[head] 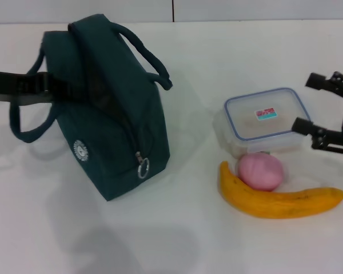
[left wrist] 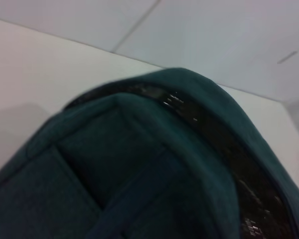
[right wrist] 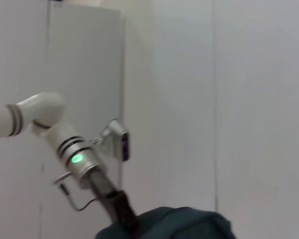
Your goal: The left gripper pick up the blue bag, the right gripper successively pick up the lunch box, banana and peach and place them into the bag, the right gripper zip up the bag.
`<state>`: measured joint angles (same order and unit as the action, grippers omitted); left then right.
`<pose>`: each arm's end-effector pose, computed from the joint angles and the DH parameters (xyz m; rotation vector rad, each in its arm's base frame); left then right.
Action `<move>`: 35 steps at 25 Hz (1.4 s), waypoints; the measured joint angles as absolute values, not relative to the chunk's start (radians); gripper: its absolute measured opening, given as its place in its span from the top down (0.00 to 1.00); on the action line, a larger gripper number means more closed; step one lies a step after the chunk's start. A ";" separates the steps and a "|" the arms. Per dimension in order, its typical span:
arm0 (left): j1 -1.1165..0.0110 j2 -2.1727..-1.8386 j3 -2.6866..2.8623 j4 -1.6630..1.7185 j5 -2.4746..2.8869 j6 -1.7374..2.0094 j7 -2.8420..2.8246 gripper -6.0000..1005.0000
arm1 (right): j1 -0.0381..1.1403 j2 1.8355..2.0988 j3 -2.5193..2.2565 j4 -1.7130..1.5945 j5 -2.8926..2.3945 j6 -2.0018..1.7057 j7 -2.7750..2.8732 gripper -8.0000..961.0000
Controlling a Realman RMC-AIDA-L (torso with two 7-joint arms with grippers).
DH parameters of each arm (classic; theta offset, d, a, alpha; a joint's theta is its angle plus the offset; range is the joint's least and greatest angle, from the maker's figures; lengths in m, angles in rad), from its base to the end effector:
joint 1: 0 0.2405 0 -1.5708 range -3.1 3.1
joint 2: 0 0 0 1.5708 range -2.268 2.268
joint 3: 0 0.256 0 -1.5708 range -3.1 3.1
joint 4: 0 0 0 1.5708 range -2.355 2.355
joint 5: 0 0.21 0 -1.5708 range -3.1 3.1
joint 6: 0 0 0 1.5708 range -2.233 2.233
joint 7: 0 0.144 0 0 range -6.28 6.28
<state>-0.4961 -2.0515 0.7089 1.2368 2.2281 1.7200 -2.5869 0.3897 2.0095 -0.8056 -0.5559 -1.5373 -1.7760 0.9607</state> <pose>-0.2412 0.3386 0.0912 -2.3072 -1.6612 -0.4281 0.2636 0.2912 0.0379 -2.5088 0.1206 1.1118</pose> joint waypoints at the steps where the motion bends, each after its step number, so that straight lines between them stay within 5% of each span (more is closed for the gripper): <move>1: -0.496 -2.054 0.710 1.234 2.212 1.730 -2.587 0.75 | 0.387 2.009 -0.789 -0.554 -1.537 -1.777 0.970 0.09; 5: -0.497 -2.062 0.720 1.224 2.161 1.749 -2.604 0.93 | 0.385 2.007 -0.699 -0.517 -1.537 -1.763 1.022 0.09; 21: -0.498 -2.073 0.775 1.189 2.063 1.756 -2.649 0.96 | 0.468 1.992 -0.548 -0.271 -1.570 -1.270 1.463 0.11; 35: -0.511 -2.071 0.785 1.172 2.061 1.756 -2.647 0.96 | 0.505 2.007 -0.711 -0.235 -1.578 -1.213 1.613 0.12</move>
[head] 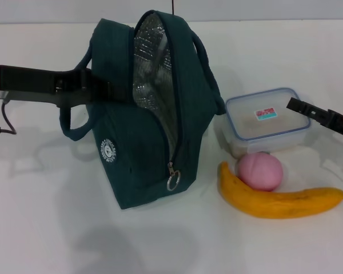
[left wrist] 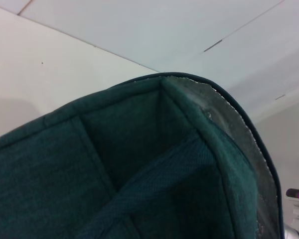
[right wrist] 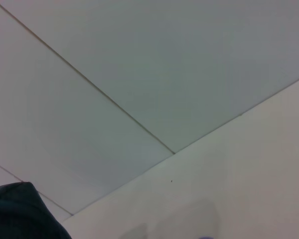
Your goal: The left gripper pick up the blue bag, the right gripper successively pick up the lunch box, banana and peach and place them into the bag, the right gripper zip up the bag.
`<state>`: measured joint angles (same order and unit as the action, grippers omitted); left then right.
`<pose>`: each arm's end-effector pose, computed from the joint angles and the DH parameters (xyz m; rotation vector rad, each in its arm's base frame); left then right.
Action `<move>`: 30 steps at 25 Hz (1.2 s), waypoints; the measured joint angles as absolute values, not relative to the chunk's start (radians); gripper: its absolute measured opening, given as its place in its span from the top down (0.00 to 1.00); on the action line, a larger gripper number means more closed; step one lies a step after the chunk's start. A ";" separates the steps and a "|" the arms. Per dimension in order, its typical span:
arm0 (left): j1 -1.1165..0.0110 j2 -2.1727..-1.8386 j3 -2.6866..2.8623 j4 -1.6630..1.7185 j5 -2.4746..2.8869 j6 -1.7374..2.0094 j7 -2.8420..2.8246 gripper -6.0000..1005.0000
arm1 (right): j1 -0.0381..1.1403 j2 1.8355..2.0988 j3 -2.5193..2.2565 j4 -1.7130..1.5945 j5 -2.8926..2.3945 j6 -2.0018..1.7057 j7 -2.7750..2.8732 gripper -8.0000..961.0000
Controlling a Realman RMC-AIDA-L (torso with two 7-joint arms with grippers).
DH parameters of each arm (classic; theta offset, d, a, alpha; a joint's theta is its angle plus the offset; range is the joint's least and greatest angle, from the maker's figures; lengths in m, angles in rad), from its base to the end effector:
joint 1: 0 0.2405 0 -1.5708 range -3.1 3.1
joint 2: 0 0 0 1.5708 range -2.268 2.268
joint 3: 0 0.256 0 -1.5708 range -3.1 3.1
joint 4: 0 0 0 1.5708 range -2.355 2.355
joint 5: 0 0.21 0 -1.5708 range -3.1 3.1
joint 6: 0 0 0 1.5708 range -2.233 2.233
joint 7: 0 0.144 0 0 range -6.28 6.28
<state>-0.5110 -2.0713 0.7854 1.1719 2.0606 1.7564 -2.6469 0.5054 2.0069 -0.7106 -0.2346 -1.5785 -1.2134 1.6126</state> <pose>-0.2101 0.3351 0.0654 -2.4492 -1.7708 -0.5887 0.3199 0.3382 -0.0136 -2.0448 1.4616 0.9951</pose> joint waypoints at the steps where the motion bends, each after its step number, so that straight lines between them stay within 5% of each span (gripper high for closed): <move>1: -0.511 -2.072 0.785 1.172 2.061 1.756 -2.645 0.96 | 0.506 2.007 -0.711 -0.234 -1.578 -1.215 1.613 0.12; 30: -0.544 -2.070 0.836 1.143 2.070 1.750 -2.645 0.96 | 0.506 2.012 -0.706 -0.207 -1.514 -1.351 1.784 0.13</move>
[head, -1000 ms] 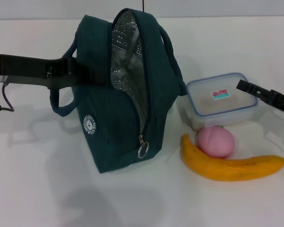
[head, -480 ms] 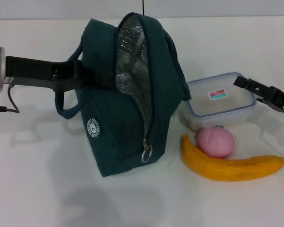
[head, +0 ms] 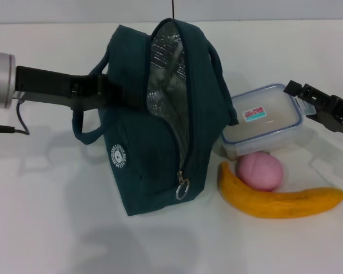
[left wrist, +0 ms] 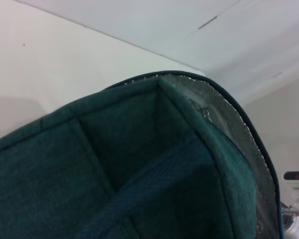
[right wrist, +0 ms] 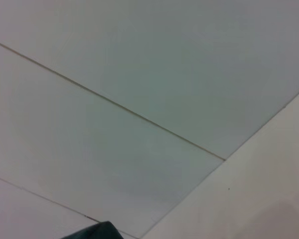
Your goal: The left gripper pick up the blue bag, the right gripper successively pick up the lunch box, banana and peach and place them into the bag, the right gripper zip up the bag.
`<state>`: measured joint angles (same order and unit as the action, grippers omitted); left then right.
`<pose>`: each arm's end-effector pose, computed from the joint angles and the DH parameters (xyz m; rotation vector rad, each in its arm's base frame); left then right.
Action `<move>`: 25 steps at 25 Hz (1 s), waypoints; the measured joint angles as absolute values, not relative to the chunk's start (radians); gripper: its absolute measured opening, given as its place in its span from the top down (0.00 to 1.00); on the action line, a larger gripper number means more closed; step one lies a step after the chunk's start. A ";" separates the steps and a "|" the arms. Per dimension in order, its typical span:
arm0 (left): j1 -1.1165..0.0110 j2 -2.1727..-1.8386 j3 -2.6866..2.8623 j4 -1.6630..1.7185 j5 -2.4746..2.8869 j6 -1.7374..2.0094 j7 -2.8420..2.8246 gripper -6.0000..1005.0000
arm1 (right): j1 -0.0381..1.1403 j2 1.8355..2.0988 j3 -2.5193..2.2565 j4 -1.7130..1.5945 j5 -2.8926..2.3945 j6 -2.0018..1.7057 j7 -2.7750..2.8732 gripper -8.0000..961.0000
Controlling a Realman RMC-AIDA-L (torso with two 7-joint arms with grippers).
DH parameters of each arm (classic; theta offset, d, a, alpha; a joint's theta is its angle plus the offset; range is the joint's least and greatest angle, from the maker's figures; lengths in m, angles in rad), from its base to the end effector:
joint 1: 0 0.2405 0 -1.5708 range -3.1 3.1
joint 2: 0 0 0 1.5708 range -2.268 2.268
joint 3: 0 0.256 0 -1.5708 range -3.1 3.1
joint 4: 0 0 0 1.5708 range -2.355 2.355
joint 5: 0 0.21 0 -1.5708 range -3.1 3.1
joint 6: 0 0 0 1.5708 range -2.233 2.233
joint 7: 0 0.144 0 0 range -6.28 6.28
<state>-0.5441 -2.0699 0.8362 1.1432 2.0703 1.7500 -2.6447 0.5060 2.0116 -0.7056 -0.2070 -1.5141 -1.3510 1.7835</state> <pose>-0.1999 0.3394 0.0529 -2.5163 -1.7597 -0.5234 0.3006 0.3313 -0.0116 -1.9795 1.6638 1.2561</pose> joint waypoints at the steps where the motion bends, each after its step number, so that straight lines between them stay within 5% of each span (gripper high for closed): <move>1: -0.547 -2.070 0.838 1.138 2.070 1.750 -2.644 0.96 | 0.505 2.012 -0.704 -0.207 -1.514 -1.353 1.790 0.13; 8: -0.555 -2.064 0.839 1.120 2.071 1.750 -2.640 0.96 | 0.517 2.014 -0.700 -0.180 -1.512 -1.355 1.819 0.13; 16: -0.557 -2.057 0.839 1.120 2.072 1.752 -2.638 0.96 | 0.522 2.017 -0.701 -0.158 -1.487 -1.351 1.831 0.46; 25: -0.561 -2.053 0.839 1.099 2.083 1.752 -2.612 0.96 | 0.539 2.020 -0.704 -0.133 -1.466 -1.351 1.851 0.49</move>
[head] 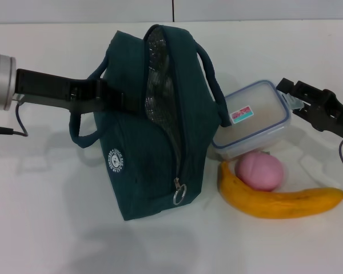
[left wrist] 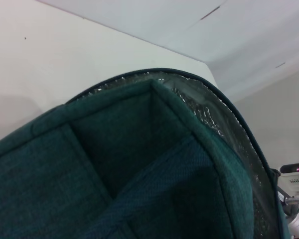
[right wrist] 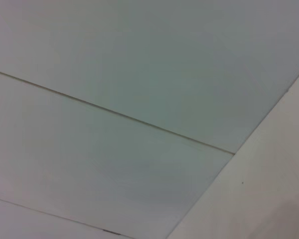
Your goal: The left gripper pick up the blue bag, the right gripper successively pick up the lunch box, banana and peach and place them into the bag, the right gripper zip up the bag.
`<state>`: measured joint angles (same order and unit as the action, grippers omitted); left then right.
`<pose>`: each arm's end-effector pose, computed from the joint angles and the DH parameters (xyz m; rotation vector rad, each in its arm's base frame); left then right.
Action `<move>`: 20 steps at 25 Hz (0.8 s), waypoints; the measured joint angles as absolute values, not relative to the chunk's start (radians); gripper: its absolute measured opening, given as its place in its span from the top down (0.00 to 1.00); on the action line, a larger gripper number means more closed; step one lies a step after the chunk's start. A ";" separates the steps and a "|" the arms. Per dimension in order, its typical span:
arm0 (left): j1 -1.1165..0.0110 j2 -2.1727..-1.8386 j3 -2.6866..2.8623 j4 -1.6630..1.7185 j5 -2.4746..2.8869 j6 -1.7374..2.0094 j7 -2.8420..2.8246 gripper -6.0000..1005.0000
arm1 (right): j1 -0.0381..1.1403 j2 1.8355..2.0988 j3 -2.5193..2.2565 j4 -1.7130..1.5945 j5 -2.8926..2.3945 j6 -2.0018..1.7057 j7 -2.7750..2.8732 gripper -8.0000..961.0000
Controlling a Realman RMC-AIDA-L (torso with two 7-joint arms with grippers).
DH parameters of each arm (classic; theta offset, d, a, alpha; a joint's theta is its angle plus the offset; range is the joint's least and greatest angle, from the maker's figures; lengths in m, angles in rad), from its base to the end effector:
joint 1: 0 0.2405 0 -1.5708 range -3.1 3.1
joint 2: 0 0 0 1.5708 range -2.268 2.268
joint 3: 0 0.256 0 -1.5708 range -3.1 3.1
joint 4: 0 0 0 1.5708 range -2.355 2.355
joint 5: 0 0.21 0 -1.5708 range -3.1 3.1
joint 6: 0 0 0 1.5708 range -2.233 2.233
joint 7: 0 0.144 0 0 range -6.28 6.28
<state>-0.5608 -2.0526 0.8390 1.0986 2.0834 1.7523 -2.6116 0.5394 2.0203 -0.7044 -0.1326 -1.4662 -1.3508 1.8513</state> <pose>-0.2038 0.3416 0.0514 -2.5420 -1.7478 -0.4868 0.2906 0.3331 -0.0235 -1.8921 1.8107 1.3501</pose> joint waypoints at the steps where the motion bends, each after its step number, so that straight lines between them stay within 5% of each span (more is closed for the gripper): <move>1: -0.562 -2.052 0.839 1.096 2.084 1.752 -2.609 0.96 | 0.541 2.021 -0.706 -0.132 -1.465 -1.351 1.855 0.49; 13: -0.565 -2.049 0.839 1.094 2.085 1.750 -2.600 0.96 | 0.543 2.022 -0.712 -0.121 -1.466 -1.356 1.896 0.51; 18: -0.564 -2.048 0.839 1.094 2.085 1.750 -2.600 0.96 | 0.543 2.022 -0.712 -0.118 -1.464 -1.356 1.897 0.74; 20: -0.564 -2.048 0.839 1.094 2.085 1.750 -2.600 0.96 | 0.543 2.022 -0.712 -0.118 -1.464 -1.356 1.898 0.76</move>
